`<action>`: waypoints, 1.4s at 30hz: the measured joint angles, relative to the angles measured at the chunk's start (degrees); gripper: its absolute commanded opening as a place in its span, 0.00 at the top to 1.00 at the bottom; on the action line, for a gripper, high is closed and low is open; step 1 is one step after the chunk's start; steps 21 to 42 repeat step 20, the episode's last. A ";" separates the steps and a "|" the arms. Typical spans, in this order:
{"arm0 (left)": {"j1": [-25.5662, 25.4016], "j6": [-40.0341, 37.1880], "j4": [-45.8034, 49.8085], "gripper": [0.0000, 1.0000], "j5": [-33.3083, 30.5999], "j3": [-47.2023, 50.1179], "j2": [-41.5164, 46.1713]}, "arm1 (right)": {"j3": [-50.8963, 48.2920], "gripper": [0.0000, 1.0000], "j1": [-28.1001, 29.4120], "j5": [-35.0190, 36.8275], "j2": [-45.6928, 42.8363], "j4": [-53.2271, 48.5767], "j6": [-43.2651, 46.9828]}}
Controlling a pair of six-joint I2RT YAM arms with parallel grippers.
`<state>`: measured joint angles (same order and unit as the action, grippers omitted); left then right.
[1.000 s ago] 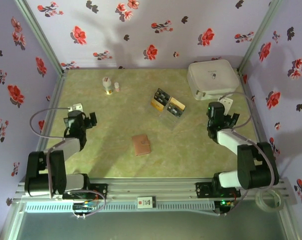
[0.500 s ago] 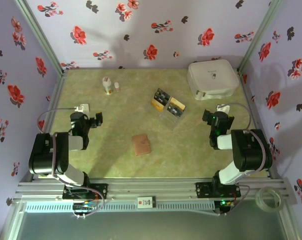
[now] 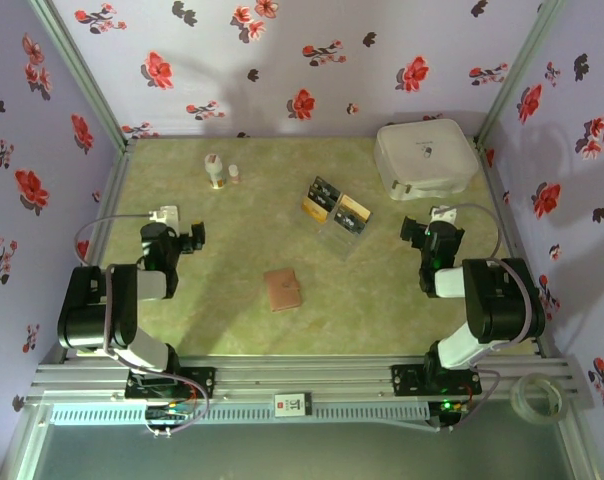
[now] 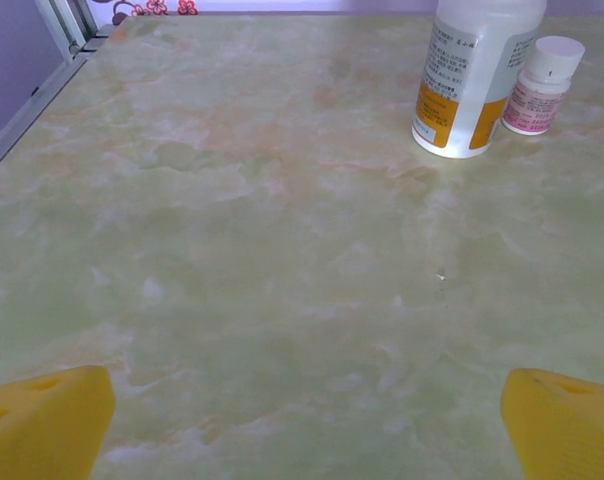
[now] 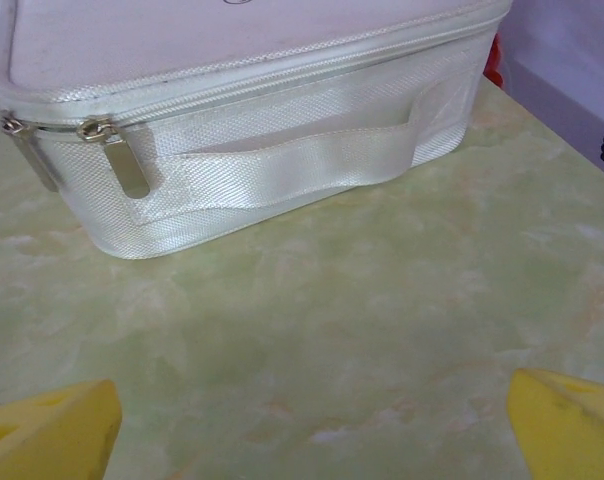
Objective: Put the credit cards into the card holder
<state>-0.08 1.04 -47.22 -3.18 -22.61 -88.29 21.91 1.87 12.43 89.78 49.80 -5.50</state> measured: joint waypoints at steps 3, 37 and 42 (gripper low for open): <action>-0.70 -0.17 -0.87 0.00 -1.25 0.00 0.00 | 0.00 0.01 0.00 -0.02 0.00 0.00 0.00; -0.79 -0.20 -1.68 0.00 -2.38 0.00 0.00 | 0.46 0.01 -1.14 -1.81 0.02 -0.61 -0.02; -0.79 -0.20 -1.68 0.00 -2.38 0.00 0.00 | 0.46 0.01 -1.14 -1.81 0.02 -0.61 -0.02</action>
